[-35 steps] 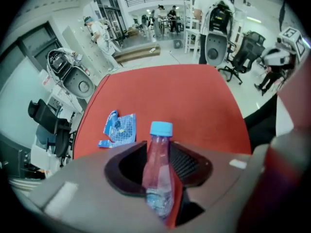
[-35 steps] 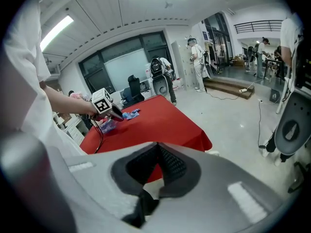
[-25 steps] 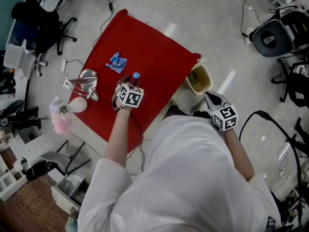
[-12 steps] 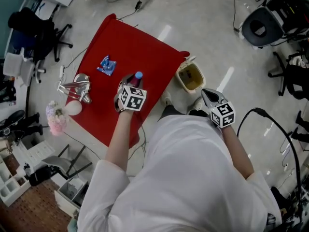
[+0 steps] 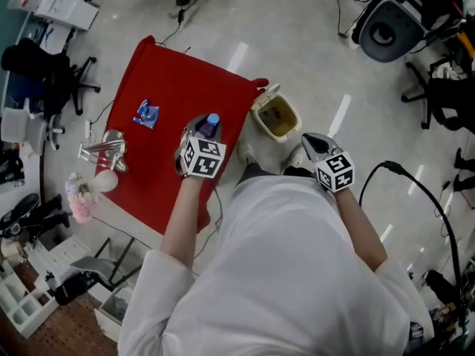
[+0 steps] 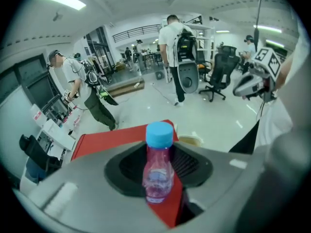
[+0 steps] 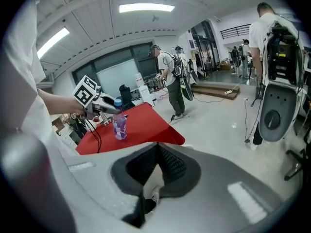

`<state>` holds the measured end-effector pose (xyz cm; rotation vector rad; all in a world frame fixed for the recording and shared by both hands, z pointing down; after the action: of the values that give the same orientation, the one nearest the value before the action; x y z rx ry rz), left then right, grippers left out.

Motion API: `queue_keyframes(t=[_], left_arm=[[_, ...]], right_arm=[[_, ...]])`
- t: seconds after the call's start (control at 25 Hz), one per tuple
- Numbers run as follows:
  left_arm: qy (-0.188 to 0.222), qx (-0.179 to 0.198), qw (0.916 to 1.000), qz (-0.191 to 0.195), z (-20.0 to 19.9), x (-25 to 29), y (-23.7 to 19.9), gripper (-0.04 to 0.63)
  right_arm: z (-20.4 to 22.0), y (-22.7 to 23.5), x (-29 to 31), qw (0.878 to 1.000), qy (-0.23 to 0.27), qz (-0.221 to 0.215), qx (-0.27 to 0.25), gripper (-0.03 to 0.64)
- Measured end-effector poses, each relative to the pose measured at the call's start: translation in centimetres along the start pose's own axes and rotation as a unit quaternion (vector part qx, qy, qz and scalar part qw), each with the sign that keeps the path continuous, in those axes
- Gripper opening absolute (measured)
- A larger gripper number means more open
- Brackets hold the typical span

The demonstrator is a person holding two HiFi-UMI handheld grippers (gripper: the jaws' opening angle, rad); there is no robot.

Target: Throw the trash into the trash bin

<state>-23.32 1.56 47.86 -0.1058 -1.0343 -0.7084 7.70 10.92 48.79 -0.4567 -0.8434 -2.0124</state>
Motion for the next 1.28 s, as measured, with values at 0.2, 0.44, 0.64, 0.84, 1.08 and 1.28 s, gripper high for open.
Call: queue_keyframes(t=[0.2,0.44,0.64,0.84,1.08,1.28], left_arm=[[0.021,0.021,0.9994,0.020,-3.0,0.6,1.8,0.155],[0.036,0.062,0.9959,0.055,-6.6,1.7,5.2,0.155],[0.044,0.094,0.9914,0.080,-8.8,2.7,7.8,0.155],[0.062,0.121,0.9859,0.098,-11.5,3.4,10.2,0.155],[0.088,0.134,0.9806,0.112,-13.6,4.6,13.1,0.155],[0.099,0.129,0.9787,0.125,-14.6,6.7,15.2,0.155]], right_arm=[[0.6,1.1,-0.9,1.000,0.005,0.011,0.012,0.000],[1.4,2.4,-2.6,0.999,0.013,0.023,0.028,0.000],[2.3,3.2,-3.1,0.998,0.017,0.031,0.043,0.000],[3.1,4.3,-4.2,0.997,0.027,0.043,0.060,0.000],[4.3,5.7,-5.8,0.995,0.031,0.057,0.078,0.000],[5.5,7.5,-7.0,0.993,0.025,0.067,0.091,0.000]])
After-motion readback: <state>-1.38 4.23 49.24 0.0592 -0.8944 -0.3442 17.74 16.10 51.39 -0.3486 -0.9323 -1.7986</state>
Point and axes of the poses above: the fingertips, and each gripper's own axes: x forward along the fingers, y to its right, z out of its underside, the point moved 7 cm from there along -x, backward along the fingers, and after that the axes turned 9 degrees about x, right-handed, at the moved point
